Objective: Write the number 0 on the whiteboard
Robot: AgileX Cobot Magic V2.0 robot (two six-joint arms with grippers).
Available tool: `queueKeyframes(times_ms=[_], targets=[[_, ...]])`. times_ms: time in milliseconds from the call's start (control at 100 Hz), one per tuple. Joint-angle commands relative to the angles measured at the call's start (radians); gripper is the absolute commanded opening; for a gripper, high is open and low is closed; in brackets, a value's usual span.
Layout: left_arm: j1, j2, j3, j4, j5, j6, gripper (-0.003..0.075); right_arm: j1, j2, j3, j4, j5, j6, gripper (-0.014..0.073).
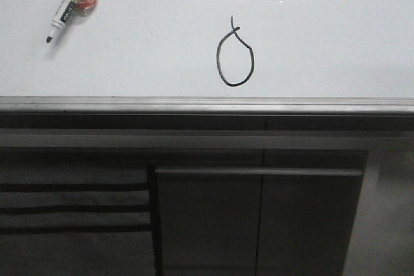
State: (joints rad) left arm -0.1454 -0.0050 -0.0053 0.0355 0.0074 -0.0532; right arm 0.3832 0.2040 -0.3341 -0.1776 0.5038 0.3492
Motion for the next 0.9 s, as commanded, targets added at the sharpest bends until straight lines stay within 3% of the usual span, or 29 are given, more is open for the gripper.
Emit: queueKeyframes(times_ms=[0, 270, 450, 710, 770, 890], targets=[[0.001, -0.027, 0.024, 0.001, -0.081, -0.010, -0.0020, -0.007, 0.014, -0.027, -0.010, -0.075, -0.004, -0.0073], [0.001, -0.027, 0.024, 0.001, -0.081, -0.010, -0.0020, -0.007, -0.015, -0.014, -0.010, -0.086, -0.004, -0.0073], [0.001, -0.027, 0.024, 0.001, -0.081, -0.010, -0.0020, -0.110, -0.165, 0.114, -0.023, -0.176, -0.006, -0.0073], [0.001, -0.027, 0.024, 0.001, -0.080, -0.010, -0.0020, -0.271, -0.232, 0.361, -0.035, -0.476, -0.006, -0.0073], [0.001, -0.027, 0.024, 0.001, -0.080, -0.010, -0.0020, -0.278, -0.232, 0.351, -0.035, -0.424, -0.006, -0.0073], [0.001, -0.027, 0.024, 0.001, -0.080, -0.010, -0.0020, -0.281, -0.232, 0.357, -0.042, -0.459, -0.009, -0.0073]])
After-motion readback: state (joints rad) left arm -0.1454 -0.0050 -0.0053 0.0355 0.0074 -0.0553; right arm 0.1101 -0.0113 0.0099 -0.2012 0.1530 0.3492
